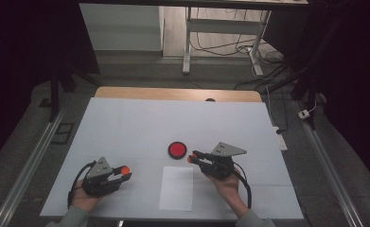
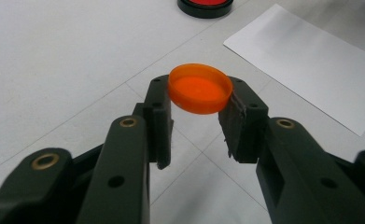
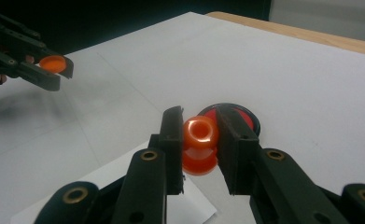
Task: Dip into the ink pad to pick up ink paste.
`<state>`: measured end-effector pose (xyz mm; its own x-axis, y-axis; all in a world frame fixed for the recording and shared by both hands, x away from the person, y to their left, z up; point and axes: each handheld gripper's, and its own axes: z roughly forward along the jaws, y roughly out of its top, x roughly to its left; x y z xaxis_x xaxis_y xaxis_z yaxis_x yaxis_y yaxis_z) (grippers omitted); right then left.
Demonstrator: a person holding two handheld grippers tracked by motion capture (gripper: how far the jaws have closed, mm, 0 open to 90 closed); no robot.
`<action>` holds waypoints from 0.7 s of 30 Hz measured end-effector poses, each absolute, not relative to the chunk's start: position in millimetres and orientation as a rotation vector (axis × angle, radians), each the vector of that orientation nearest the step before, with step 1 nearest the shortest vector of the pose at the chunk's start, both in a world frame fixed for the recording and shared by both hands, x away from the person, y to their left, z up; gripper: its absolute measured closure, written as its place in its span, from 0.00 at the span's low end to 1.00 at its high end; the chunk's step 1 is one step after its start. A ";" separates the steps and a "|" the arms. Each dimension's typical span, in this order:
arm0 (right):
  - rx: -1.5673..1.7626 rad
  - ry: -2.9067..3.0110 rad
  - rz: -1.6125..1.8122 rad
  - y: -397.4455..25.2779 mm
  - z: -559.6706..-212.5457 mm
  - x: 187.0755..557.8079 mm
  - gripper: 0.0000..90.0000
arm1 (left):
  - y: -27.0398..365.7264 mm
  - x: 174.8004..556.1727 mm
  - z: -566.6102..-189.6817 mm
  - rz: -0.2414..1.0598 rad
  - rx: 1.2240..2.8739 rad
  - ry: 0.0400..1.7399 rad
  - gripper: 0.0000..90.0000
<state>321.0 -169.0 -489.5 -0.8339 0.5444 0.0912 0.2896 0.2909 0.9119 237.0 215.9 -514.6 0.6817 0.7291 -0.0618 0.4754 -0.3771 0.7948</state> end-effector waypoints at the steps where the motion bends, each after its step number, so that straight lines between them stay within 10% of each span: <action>1: 0.769 2.324 1.563 -168.3 -489.5 321.8 0.80 | 215.9 237.1 -514.7 0.380 2.047 0.926 0.72; 21: 0.797 2.321 1.558 -155.6 -487.9 343.5 0.80 | 214.0 237.9 -513.7 0.379 2.041 0.919 0.72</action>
<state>343.5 -155.6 -487.9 -0.8243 0.5564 0.1045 0.3074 0.2849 0.9079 237.9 214.0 -513.7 0.6847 0.7261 -0.0633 0.4709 -0.3744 0.7988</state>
